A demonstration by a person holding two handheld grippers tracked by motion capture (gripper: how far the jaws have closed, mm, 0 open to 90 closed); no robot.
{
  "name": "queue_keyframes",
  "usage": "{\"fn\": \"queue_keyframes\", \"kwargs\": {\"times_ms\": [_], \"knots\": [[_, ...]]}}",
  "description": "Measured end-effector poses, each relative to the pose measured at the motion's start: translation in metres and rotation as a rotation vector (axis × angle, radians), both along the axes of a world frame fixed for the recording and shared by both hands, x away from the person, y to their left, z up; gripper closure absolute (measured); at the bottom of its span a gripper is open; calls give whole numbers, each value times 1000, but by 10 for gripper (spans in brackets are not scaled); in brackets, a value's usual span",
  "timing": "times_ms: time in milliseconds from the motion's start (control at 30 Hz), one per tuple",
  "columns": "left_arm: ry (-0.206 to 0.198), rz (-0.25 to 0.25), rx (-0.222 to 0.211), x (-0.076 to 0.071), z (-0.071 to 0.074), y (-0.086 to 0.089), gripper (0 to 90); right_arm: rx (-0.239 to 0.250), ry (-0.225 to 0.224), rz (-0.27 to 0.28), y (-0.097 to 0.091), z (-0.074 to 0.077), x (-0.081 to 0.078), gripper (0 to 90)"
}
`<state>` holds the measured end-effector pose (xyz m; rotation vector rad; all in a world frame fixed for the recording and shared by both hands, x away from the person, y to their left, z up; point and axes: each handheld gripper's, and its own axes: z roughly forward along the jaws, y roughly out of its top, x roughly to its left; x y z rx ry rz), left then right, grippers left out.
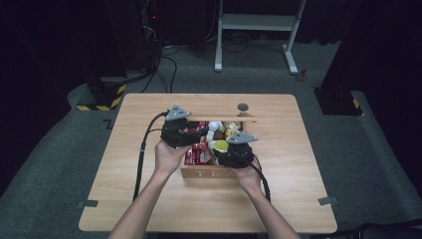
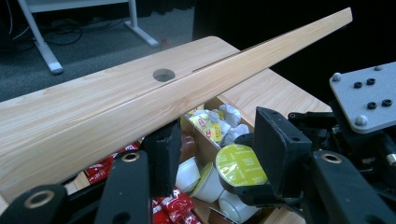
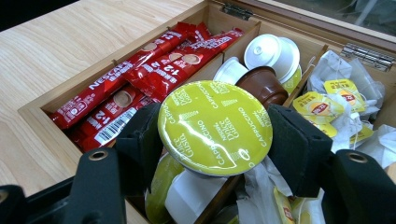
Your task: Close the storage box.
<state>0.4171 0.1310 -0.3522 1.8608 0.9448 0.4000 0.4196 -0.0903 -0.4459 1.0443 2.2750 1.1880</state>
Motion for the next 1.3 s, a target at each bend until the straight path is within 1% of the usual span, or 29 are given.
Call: {"fn": "queue_keyframes", "kwargs": {"times_ms": [100,133,267,367,500,1133,1233,1300], "knots": [[-7,-2,6,0,0,0,521,6,-3,5,-3,1,0,381],[-9,0,6,0,0,0,520,8,3,1,-3,1,0,381],[-12,2,6,0,0,0,517,12,-5,5,-7,3,-1,381],[-10,-1,4,0,0,0,517,22,-2,-2,-11,4,-1,382],[-11,0,4,0,0,0,517,23,4,-5,-14,5,-2,382],[-8,-13,-5,0,0,1,519,52,-6,-20,-28,11,-2,382],[14,-26,-33,0,0,3,511,57,1,-20,-32,11,-1,383],[12,-28,-33,0,0,3,511,57,6,-19,-33,12,0,382]]}}
